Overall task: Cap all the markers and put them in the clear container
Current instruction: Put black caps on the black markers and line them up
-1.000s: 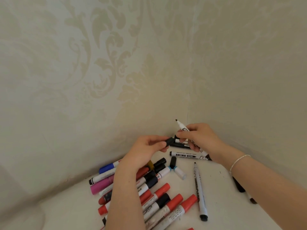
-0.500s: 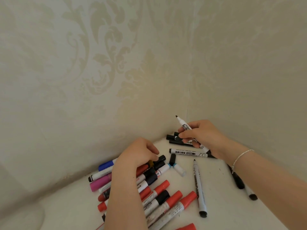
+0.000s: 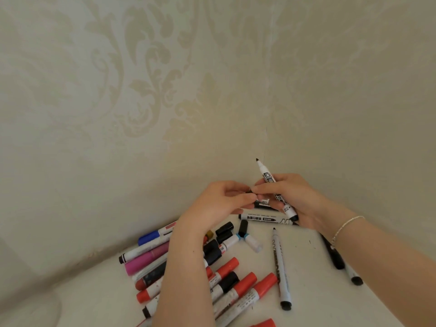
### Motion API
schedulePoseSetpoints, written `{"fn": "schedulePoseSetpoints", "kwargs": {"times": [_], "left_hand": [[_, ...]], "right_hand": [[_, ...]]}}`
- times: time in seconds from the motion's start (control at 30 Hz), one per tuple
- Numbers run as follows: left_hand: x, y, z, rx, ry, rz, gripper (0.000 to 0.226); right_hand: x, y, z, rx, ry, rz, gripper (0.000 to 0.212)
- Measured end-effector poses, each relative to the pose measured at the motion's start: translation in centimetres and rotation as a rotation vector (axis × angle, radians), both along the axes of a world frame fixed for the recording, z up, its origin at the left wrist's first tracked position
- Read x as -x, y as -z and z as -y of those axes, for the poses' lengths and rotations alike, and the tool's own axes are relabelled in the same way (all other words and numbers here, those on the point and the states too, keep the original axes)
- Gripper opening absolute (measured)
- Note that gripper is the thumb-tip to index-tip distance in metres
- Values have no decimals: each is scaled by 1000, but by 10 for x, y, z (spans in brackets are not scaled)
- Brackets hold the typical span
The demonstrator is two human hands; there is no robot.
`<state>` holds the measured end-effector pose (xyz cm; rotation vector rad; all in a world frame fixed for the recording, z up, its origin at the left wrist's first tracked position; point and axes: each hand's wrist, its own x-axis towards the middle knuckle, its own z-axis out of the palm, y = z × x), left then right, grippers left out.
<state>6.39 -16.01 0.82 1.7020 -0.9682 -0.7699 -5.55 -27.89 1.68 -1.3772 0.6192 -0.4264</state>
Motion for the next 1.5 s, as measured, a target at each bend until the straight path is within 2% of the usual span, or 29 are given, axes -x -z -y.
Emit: {"fn": "schedulePoseSetpoints", "kwargs": {"times": [0.13,0.3,0.47,0.57,0.63,0.73,0.8,0.9,1.0,1.2,1.33,1.5], "left_hand": [[4,3,7,75,-29,-21,28],[1,5,3,185,-38,-139,30],[-3,5,-2,228,-73,-188,24],[-6,4,-6,166,-77,-181,19],[-8,4,-11,64,-74,-112,18],[-17,5,-25,-202,-145,198,14],[-28,5,-38,-341,-188,317,10],[-37,3,-54,-479,-150,303,18],[-32,1,-54,-535,-87,265,24],[-34,6,-50,-624,-79,338,32],[-40,8,-54,-525,-144,240,21],[-39,10,-48,-479,-194,240,15]], "right_hand": [[1,-1,0,8,32,35,7],[0,-2,0,-23,9,74,16],[-1,-4,0,-22,-16,109,14],[-1,-3,-3,33,-58,67,19],[-1,0,-3,88,-61,10,19],[1,5,-1,250,-14,-176,18],[4,8,0,355,-2,-291,15],[4,13,2,413,3,-345,14],[1,15,6,441,61,-348,13],[0,7,19,475,207,-305,12],[5,2,26,479,237,-299,10],[7,3,30,472,240,-287,10]]}}
